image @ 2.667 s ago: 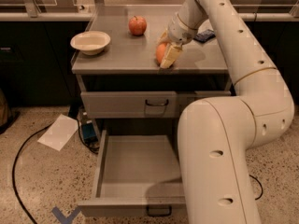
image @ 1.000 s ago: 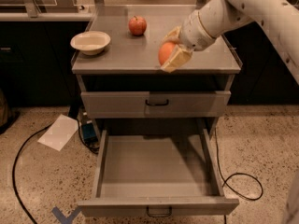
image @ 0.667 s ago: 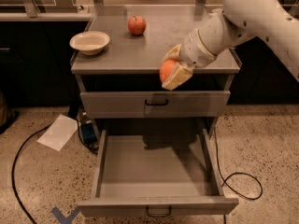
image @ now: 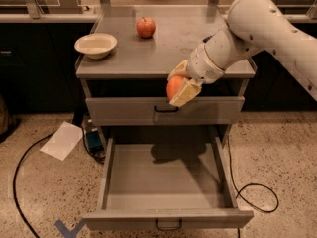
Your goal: Place orange into middle drawer
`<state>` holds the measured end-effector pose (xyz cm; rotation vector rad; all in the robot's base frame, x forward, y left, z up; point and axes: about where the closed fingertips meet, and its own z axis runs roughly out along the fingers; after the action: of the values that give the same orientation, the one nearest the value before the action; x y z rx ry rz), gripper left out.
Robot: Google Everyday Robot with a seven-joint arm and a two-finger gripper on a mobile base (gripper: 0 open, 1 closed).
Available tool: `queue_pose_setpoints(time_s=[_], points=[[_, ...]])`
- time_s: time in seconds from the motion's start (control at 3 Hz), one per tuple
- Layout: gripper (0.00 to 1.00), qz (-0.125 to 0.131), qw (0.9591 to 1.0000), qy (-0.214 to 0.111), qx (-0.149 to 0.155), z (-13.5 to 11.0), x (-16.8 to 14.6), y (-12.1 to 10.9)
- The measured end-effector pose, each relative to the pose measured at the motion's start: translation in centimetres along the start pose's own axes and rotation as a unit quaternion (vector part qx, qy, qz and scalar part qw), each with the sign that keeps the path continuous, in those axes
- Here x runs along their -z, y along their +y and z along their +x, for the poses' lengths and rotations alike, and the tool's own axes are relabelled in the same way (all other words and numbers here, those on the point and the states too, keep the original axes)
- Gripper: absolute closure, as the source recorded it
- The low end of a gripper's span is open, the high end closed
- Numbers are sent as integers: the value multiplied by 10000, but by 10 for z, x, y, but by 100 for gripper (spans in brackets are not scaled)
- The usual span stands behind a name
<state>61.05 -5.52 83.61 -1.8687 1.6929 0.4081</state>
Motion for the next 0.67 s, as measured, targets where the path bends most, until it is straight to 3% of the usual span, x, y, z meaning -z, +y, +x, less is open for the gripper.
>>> queue_pose_setpoints(time_s=[0.33,0.67], points=[[100,33,9999,-44,-153,4,-11,1],[100,30,9968,-502,-624,19,-34,18]])
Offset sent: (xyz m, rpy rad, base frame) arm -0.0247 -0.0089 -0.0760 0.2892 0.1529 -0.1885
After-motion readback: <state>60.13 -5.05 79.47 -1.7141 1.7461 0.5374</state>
